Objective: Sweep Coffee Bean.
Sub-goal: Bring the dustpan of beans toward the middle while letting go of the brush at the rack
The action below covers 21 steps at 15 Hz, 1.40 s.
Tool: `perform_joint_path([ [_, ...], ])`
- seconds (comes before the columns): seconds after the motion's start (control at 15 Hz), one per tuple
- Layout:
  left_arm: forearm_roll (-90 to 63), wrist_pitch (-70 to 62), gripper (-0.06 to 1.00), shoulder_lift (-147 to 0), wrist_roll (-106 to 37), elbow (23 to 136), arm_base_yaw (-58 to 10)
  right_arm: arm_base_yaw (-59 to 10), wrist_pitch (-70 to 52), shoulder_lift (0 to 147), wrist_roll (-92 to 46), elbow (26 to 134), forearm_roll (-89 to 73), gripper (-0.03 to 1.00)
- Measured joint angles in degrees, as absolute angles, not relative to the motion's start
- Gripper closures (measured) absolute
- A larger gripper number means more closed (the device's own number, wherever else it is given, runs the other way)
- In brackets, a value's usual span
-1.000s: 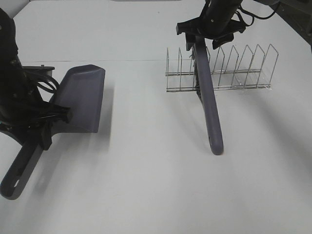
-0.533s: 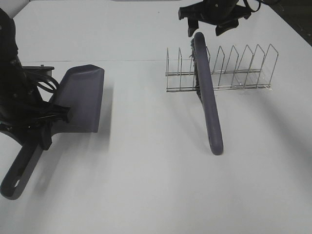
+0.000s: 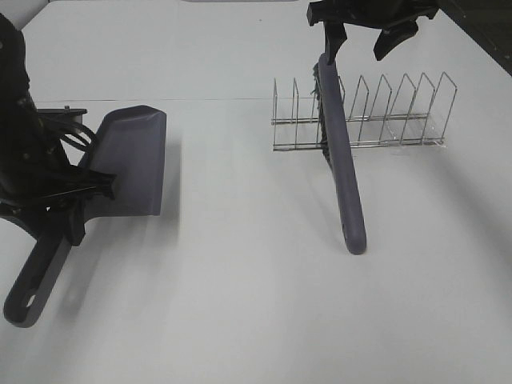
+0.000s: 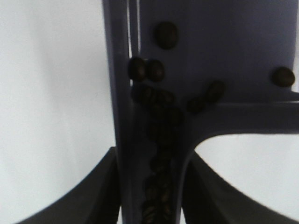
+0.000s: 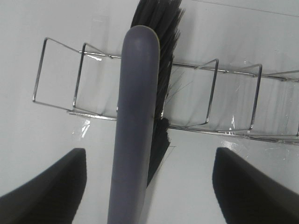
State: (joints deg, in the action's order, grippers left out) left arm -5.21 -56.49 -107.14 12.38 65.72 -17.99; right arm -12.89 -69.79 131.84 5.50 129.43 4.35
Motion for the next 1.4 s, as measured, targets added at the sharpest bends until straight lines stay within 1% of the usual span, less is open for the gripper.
perform_joint_path([
  [0.33,-4.53,-56.44,0.61,-107.14,12.09,65.72,-17.99,-12.89,-69.90,122.21,3.95,123.19,0.74,0.26],
  [0.53,-3.61,-56.38,0.61,-107.14,11.97,66.35,-17.99,-12.89,-69.84,116.14,3.72,112.36,0.97,0.26],
  [0.67,-3.32,-56.55,0.61,-108.63,11.86,69.90,-17.99,-12.89,-69.79,111.15,4.01,103.76,2.41,0.26],
  [0.73,-3.27,-56.72,0.61,-110.81,11.75,72.48,-17.99,-12.89,-68.93,106.86,4.18,97.06,3.09,0.26],
  [1.0,-3.55,-57.18,0.61,-118.09,12.43,77.75,-17.99,-12.89,-59.87,96.66,5.04,77.98,3.27,0.26],
  [1.2,-4.24,-57.12,0.61,-121.07,13.18,78.27,-17.99,-12.89,-54.60,92.88,6.36,69.73,3.27,0.26],
  [1.4,-4.87,-53.69,0.61,-121.93,13.46,78.38,-17.99,-12.89,-51.22,91.16,8.59,64.69,3.27,0.26],
])
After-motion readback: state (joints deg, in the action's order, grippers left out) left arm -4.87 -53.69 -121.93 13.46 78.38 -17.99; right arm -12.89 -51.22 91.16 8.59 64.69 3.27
